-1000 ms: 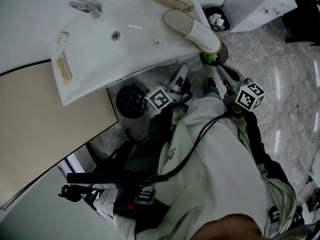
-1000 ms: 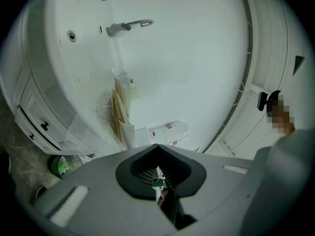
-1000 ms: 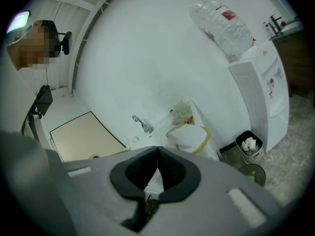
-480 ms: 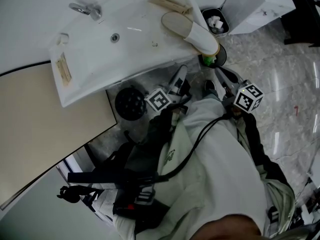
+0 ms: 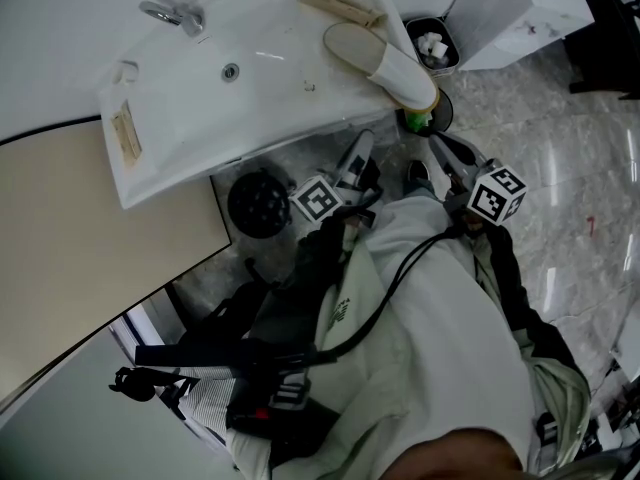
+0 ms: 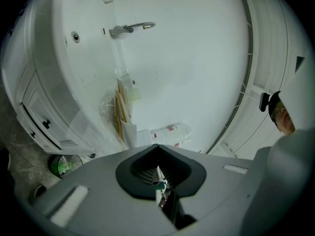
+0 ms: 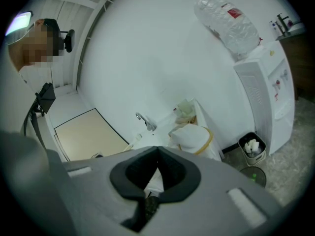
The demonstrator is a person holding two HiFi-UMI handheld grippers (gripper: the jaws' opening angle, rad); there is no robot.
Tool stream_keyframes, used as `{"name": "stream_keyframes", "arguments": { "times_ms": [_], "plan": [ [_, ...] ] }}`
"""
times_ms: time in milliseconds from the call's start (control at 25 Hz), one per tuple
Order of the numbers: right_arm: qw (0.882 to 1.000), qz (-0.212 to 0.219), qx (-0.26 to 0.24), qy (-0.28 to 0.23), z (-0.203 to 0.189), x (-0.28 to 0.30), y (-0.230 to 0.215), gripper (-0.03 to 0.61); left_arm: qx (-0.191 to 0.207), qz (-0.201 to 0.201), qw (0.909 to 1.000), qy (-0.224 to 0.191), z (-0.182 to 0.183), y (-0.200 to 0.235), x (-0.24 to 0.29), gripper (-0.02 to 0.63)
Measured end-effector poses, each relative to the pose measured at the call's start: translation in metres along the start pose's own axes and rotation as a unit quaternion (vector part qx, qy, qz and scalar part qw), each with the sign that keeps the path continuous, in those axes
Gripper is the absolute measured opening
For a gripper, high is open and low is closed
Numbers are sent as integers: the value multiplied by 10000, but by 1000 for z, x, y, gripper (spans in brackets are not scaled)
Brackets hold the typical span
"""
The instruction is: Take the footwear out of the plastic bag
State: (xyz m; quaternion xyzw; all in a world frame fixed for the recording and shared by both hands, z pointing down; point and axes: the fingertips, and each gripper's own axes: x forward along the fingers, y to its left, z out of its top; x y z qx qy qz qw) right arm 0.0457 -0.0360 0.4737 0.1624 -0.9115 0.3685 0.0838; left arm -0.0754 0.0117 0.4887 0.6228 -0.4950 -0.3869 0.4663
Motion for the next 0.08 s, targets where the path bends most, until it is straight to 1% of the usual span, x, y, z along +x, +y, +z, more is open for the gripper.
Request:
{"name": "stream_keyframes", "arguments": {
  "times_ms": [80],
  "plan": [
    [10000, 13, 4, 17, 0, 0, 0, 2, 9, -6, 10000, -13, -1, 0, 0, 6]
  ]
}}
